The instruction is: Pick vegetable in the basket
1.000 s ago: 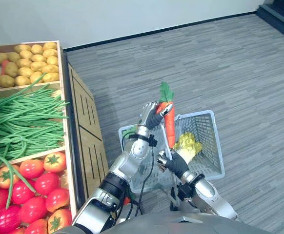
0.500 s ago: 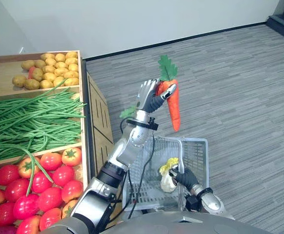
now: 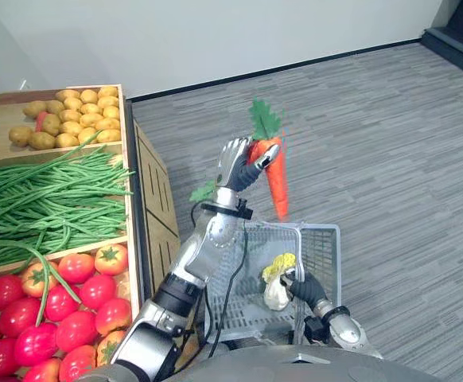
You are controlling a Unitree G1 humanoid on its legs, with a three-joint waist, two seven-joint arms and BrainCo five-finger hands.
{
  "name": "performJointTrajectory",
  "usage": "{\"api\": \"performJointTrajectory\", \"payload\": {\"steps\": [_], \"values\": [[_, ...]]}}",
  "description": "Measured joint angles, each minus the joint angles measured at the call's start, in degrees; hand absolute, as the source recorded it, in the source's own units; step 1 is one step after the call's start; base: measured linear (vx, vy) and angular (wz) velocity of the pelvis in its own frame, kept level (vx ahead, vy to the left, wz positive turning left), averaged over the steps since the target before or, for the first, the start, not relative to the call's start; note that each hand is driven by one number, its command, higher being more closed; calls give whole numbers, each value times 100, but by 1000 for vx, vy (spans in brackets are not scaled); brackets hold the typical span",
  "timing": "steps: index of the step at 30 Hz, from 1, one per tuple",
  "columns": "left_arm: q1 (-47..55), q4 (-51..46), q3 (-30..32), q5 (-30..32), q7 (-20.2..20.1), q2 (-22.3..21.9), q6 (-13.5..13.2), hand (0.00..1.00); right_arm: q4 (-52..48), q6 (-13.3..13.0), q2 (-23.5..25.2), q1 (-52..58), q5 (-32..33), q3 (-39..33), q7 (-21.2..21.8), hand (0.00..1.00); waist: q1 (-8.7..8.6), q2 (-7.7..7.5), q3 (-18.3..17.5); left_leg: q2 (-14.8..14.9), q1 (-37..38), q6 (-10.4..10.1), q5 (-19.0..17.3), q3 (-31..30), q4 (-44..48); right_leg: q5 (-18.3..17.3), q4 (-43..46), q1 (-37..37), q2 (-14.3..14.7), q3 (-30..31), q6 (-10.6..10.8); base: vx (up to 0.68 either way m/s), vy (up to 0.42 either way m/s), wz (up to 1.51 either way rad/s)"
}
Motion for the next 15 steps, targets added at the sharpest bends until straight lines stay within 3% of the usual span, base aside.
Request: {"api": "performJointTrajectory", "payload": {"steps": [15], "values": [[734, 280, 247, -111, -69, -207, -7, 100, -345, -28, 62, 3, 164, -691, -457, 100, 83, 17, -11, 9, 12, -1, -3, 18, 6, -25, 0, -1, 21, 71, 20, 0, 0, 0]]}}
